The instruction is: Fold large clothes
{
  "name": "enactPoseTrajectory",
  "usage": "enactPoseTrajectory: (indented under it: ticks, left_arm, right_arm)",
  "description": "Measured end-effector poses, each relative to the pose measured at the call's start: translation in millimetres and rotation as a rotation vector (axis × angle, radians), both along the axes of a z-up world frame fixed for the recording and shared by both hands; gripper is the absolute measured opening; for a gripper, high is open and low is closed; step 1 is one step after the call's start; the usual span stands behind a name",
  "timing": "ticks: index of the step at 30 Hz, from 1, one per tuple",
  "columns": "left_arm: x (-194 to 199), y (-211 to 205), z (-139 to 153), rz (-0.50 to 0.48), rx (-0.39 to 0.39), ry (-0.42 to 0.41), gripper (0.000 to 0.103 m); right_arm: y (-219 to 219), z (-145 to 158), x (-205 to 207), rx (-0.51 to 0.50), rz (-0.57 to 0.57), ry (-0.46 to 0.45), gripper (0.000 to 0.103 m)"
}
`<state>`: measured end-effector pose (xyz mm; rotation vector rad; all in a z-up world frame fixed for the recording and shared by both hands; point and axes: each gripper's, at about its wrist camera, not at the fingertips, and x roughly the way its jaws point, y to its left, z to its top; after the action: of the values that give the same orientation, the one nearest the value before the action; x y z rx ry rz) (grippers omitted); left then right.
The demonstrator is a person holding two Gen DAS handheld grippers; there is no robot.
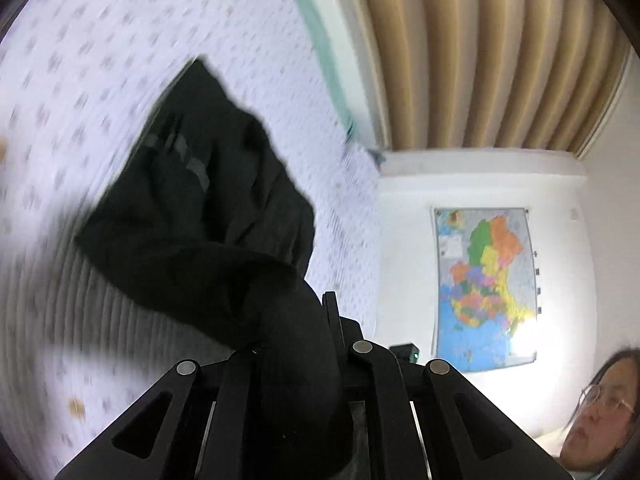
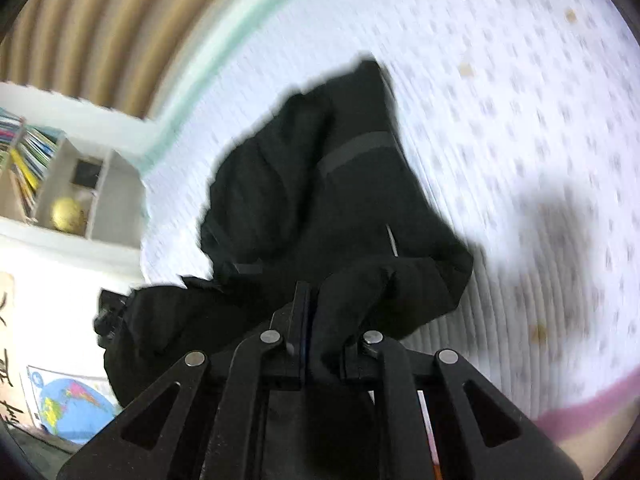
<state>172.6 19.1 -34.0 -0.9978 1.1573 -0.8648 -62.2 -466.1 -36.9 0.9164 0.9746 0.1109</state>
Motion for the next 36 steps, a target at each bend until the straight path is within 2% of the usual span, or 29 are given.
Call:
enactPoseTrajectory:
  ticks: [3,5,9,15,17,20,24,28,31,36]
  left_arm:
    - [25.1,4.9,0.0,0.061,-0.008,0.043,0.01]
    - [38.6,5.8,-7.7,0.111,-0.013,0.094,0.01]
    - [69.2,4.7,-17.2,0.195,-0.025,0.156,0.011]
    - [122.4,-8.8,-43.8,0.249,0.044,0.202,0.012]
    - [142.2,-16.2,-58.2,0.256,0.088,0.215,0.014]
    - [166.6,-26.6,-88.7,0.247,0.169,0.265,0.019]
    - [190.5,-44.3,-139.7,0.219,0.246,0.361,0.021]
    - [199.0,-49.0,-142.6,0.176,0.264,0.348,0.021]
    - [200.0,-46.0,-126.6,0.099,0.285,0.291,0.021]
    - [175.3,-30.1,-59.7,-0.085,0.321,0.106,0.026]
  right_arm:
    - [-27.6,24.1,14.1,-0.014,-0.05,-0.043,0.014]
    - [-44.3,26.5,20.5,0.002,-0.084,-0.047,0.014]
    - [-64.2,17.7,67.1,0.035,-0.16,-0.02,0.014]
    - [-88.4,-27.2,139.5,0.084,-0.244,0.069,0.015]
    - [-88.5,-41.3,163.2,0.047,-0.244,0.107,0.015]
    - [-86.9,-67.4,201.3,-0.002,-0.229,0.187,0.017]
    - [-82.2,-118.1,239.1,0.007,-0.216,0.303,0.017]
    - [-79.3,-139.0,259.1,-0.012,-0.201,0.349,0.017]
    - [-85.0,-133.9,258.3,0.019,-0.176,0.348,0.017]
    - [-95.2,-98.6,234.5,0.075,-0.123,0.276,0.023]
